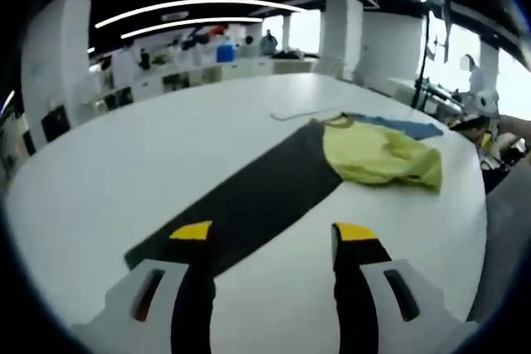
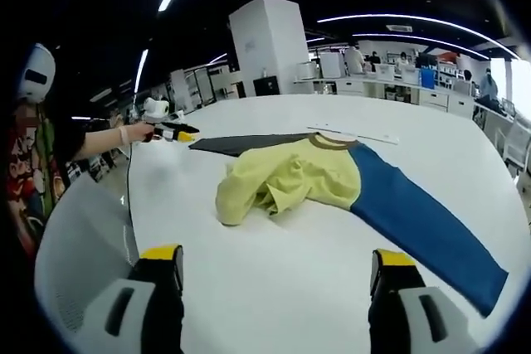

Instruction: Fold the garment on the visible template until the final outline fits inside the template.

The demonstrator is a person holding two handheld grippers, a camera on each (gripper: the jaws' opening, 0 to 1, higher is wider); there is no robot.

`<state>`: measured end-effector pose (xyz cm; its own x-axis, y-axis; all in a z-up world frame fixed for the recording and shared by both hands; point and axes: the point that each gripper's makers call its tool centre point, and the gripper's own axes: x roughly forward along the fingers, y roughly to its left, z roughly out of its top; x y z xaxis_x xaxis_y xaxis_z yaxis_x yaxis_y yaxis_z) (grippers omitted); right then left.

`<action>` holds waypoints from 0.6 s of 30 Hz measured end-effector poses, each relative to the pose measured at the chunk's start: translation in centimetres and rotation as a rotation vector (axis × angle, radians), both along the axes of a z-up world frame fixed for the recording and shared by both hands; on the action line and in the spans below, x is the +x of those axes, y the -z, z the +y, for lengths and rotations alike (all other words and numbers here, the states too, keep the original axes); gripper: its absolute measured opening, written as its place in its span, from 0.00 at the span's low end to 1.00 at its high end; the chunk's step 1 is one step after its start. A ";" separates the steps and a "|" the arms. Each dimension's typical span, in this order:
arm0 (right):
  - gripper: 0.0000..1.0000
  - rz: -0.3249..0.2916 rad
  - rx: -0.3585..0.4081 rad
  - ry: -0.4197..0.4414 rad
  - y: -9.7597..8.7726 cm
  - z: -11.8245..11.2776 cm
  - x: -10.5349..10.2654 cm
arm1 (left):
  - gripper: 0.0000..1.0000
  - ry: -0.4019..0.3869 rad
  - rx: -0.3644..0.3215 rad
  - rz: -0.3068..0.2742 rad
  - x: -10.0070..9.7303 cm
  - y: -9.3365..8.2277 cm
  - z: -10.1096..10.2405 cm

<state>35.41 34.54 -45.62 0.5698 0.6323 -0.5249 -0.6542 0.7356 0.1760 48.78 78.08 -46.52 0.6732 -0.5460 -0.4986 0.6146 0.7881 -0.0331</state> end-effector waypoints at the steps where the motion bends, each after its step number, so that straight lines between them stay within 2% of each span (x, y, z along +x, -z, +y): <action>1: 0.94 -0.003 -0.001 0.001 -0.1 0.0 0.1 | 0.53 0.002 -0.035 -0.003 -0.3 -0.5 -0.6; 2: 0.94 -0.008 -0.002 0.001 -0.2 0.0 0.2 | 0.54 0.008 -0.066 -0.006 -0.3 -0.7 -0.9; 4: 0.94 -0.011 -0.004 -0.003 -0.3 0.0 0.3 | 0.54 0.043 -0.026 -0.019 -1.0 -1.1 -1.5; 7: 0.94 -0.016 -0.012 -0.006 -0.4 -0.2 0.4 | 0.57 0.080 -0.056 -0.028 -1.8 -1.9 -2.6; 9: 0.94 -0.024 -0.013 -0.002 -0.5 -0.2 0.6 | 0.59 0.127 -0.069 -0.059 -2.7 -2.8 -3.7; 11: 0.94 -0.031 -0.011 -0.001 -0.7 -0.1 0.7 | 0.61 0.162 -0.071 -0.059 -3.3 -2.9 -4.2; 14: 0.94 -0.043 -0.018 -0.010 -0.9 0.3 0.8 | 0.66 0.217 -0.100 -0.062 -4.7 -3.3 -5.5; 18: 0.93 -0.076 -0.029 -0.057 -1.7 2.1 1.0 | 0.74 0.285 -0.120 -0.054 -6.7 -3.5 -7.3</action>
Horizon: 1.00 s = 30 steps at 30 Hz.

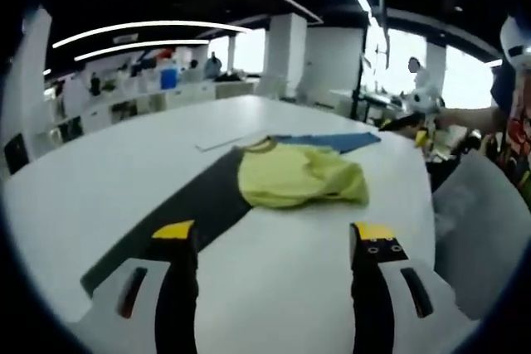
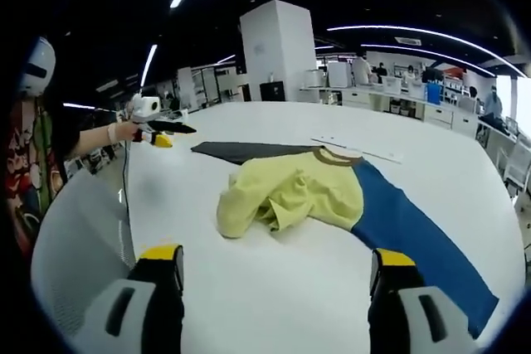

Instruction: Fold the garment on the visible template until the final outline fits inside the template.

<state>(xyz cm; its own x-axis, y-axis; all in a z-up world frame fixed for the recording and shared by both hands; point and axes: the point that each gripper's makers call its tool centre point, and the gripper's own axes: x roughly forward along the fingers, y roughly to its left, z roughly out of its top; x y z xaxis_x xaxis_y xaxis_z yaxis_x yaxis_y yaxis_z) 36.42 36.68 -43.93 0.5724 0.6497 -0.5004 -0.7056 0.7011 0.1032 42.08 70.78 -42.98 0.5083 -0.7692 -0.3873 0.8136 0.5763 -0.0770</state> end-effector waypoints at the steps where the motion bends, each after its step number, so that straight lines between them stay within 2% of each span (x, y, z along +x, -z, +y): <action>1: 0.93 -0.006 -0.002 -0.017 -0.2 0.6 0.1 | 0.75 0.010 -0.007 0.000 -0.3 -0.1 -0.3; 6: 0.93 -0.013 -0.038 -0.066 0.3 2.1 0.5 | 0.81 0.076 -0.026 0.013 -2.3 -0.4 -2.4; 12: 0.93 -0.023 -0.030 -0.104 0.2 4.0 0.9 | 0.82 0.078 -0.054 0.015 -2.7 -0.8 -3.2; 18: 0.92 -0.027 -0.040 -0.127 0.5 4.4 1.6 | 0.79 0.072 -0.065 -0.001 -2.5 -1.1 -3.2; 20: 0.87 -0.045 -0.075 -0.127 0.6 4.5 2.0 | 0.79 0.067 -0.065 0.005 -2.5 -0.9 -3.1; 21: 0.84 -0.078 -0.106 -0.135 0.5 4.9 2.3 | 0.79 0.067 -0.064 0.005 -2.5 -0.9 -3.1; 25: 0.77 -0.112 -0.139 -0.181 0.1 7.7 2.3 | 0.79 0.064 -0.068 0.013 -2.8 -0.6 -3.2; 26: 0.74 -0.162 -0.175 -0.198 -0.2 8.5 2.6 | 0.78 0.063 -0.068 0.015 -2.8 -0.5 -3.2; 30: 0.53 -0.250 -0.334 -0.308 -0.2 11.6 2.4 | 0.77 0.055 -0.077 0.021 -3.0 -0.3 -3.3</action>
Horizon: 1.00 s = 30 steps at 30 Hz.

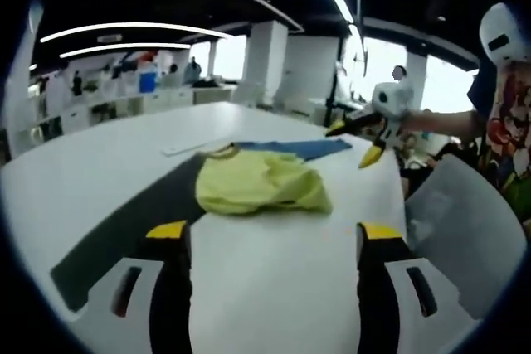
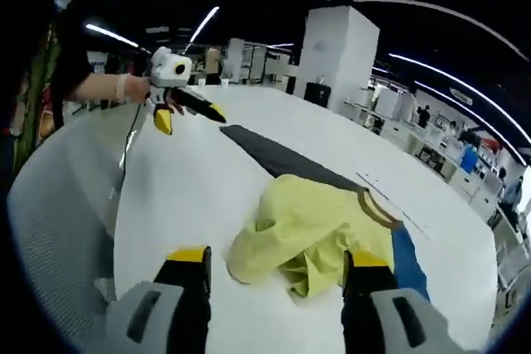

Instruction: Fold the garment on the visible template until the final outline fits inside the template.

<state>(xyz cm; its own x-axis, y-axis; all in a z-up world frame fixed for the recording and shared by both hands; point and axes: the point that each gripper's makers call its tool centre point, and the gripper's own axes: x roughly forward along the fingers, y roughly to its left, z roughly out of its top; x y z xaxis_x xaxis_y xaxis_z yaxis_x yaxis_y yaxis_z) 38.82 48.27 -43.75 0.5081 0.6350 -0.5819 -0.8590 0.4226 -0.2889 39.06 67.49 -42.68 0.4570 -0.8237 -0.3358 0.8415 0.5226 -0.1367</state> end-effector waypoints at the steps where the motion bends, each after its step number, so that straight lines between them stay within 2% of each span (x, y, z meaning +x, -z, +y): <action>1: 0.48 -0.010 -0.025 -0.022 0.1 0.8 -0.1 | 0.77 -0.001 -0.004 0.004 -0.1 0.0 -0.1; 4: 0.40 -0.027 -0.069 -0.083 0.4 3.2 -0.5 | 0.76 0.005 0.003 0.009 -0.3 0.4 -0.3; 6: 0.40 -0.051 -0.128 -0.122 1.3 4.1 0.0 | 0.75 0.005 0.004 0.008 -0.4 0.4 -0.4; 8: 0.37 -0.052 -0.160 -0.098 2.3 4.0 0.9 | 0.75 0.003 -0.001 0.010 -0.4 0.3 -0.5; 10: 0.35 -0.055 -0.189 -0.040 2.9 2.8 2.1 | 0.75 -0.001 -0.005 0.009 -0.5 0.3 -0.7; 11: 0.33 -0.059 -0.206 0.035 3.0 1.3 3.2 | 0.74 -0.002 -0.011 0.010 -0.6 0.3 -0.7; 13: 0.32 -0.071 -0.198 0.103 2.9 -0.4 4.2 | 0.74 -0.002 -0.011 0.015 -0.9 0.5 -0.8; 14: 0.32 -0.052 -0.179 0.177 2.9 -1.9 4.7 | 0.74 -0.001 -0.010 0.016 -1.1 0.6 -0.7; 15: 0.32 -0.042 -0.156 0.203 2.9 -2.6 4.8 | 0.74 -0.001 -0.010 0.017 -1.2 0.7 -0.7; 17: 0.31 0.067 -0.042 0.345 3.6 -4.6 4.9 | 0.73 -0.008 -0.016 0.029 -1.3 0.9 -0.6; 18: 0.30 0.138 0.026 0.393 4.4 -5.2 4.7 | 0.73 -0.007 -0.017 0.029 -1.4 0.9 -0.7; 20: 0.30 0.224 0.115 0.459 5.4 -5.9 4.3 | 0.73 -0.005 -0.014 0.035 -1.5 1.2 -0.7; 23: 0.25 0.287 0.192 0.532 6.7 -6.2 3.7 | 0.72 0.000 -0.015 0.038 -1.6 1.2 -0.9; 26: 0.25 0.340 0.261 0.598 7.7 -6.4 4.3 | 0.72 0.002 -0.012 0.042 -1.6 1.4 -0.9; 27: 0.25 0.343 0.270 0.610 8.2 -6.7 5.1 | 0.72 0.002 -0.012 0.045 -1.6 1.4 -0.9; 28: 0.24 0.347 0.274 0.617 8.3 -6.8 5.1 | 0.72 0.002 -0.012 0.044 -1.6 1.4 -1.0; 30: 0.24 0.383 0.347 0.650 8.2 -6.3 5.3 | 0.72 0.002 -0.012 0.044 -1.6 1.4 -0.9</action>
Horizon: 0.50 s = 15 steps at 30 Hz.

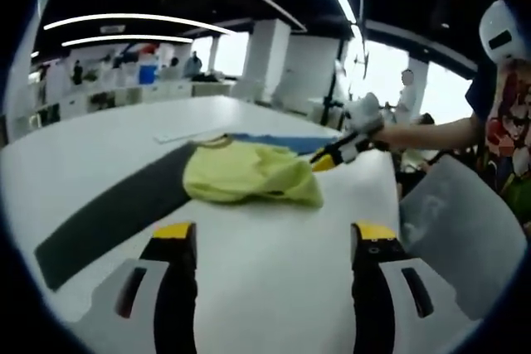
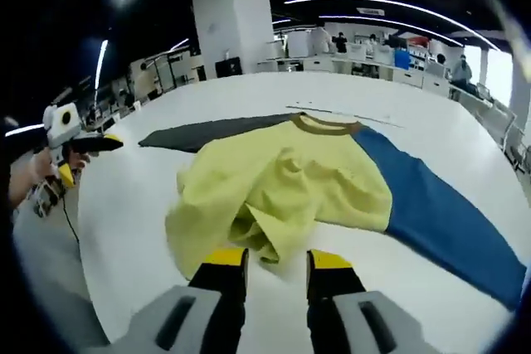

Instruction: Fold the garment on the visible template until the final outline fits inside the template.

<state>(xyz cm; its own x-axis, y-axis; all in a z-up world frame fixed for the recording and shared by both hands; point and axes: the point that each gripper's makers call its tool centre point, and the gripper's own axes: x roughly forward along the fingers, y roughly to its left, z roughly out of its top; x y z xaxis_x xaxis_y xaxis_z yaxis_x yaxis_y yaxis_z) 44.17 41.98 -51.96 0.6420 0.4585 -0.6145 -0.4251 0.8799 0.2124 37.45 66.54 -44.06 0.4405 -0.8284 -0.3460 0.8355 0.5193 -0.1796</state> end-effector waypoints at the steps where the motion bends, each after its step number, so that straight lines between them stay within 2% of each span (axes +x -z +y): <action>1: 0.23 -0.001 -0.005 0.001 0.0 0.1 -0.2 | 0.72 0.000 -0.001 0.002 0.0 0.0 0.0; 4: 0.19 0.002 -0.008 0.008 0.3 0.1 0.0 | 0.71 -0.001 0.001 0.003 -0.1 0.1 0.0; 15: 0.13 0.054 0.103 0.072 1.1 0.7 -0.4 | 0.69 -0.003 -0.005 0.008 -0.2 0.3 -0.3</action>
<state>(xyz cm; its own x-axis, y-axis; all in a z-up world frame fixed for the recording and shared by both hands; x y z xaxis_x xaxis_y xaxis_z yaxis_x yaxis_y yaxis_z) 43.74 42.69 -53.09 0.6426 0.4749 -0.6012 -0.3475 0.8800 0.3237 37.24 66.22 -44.37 0.4400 -0.8290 -0.3453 0.8327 0.5206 -0.1889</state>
